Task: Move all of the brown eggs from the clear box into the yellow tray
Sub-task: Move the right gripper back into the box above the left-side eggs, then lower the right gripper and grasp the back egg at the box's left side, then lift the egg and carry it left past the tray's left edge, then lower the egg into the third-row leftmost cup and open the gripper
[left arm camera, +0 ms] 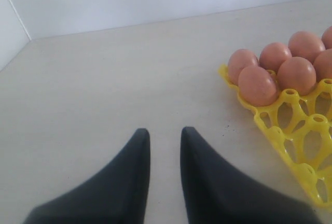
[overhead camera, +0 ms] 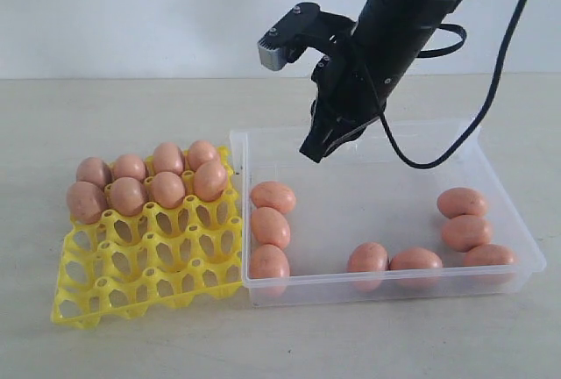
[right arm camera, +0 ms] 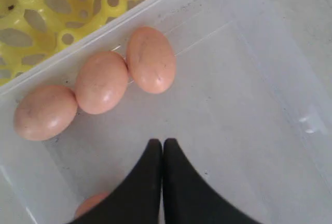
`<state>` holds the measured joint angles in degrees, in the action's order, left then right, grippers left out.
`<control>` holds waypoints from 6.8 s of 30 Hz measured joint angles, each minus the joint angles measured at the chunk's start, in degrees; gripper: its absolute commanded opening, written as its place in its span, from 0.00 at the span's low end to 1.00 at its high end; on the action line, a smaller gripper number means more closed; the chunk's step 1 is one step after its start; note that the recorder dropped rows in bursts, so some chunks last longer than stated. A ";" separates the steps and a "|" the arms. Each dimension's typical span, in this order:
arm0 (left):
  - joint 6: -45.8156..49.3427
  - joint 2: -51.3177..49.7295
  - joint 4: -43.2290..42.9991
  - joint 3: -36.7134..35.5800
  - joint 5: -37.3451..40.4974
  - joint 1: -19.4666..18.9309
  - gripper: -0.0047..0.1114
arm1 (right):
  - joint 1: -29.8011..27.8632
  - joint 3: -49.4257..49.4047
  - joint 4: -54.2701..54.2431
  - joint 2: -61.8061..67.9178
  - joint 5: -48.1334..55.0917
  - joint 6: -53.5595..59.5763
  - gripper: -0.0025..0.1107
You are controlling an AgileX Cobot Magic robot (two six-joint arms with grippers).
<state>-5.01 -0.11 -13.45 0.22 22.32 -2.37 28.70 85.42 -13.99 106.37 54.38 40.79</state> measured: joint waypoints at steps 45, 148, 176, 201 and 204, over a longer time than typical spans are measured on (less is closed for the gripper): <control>0.00 0.00 0.00 0.00 0.00 0.00 0.23 | 3.26 4.70 -1.79 18.05 -12.97 15.17 0.57; 0.00 0.00 0.00 0.00 0.00 0.00 0.23 | 16.50 2.13 78.85 23.54 -101.57 -116.56 0.02; 0.00 0.00 0.00 0.00 0.00 0.00 0.23 | 19.26 13.20 103.80 30.54 -89.16 -132.94 0.02; 0.00 0.00 0.00 0.00 0.00 0.00 0.23 | 19.26 13.33 105.31 30.54 -85.60 -132.73 0.43; 0.00 0.00 0.00 0.00 0.00 0.00 0.23 | 19.26 13.33 105.40 30.54 -85.60 -132.73 0.43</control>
<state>-5.01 -0.11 -13.45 0.22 22.32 -2.37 47.97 98.75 91.41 136.91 -31.22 -91.94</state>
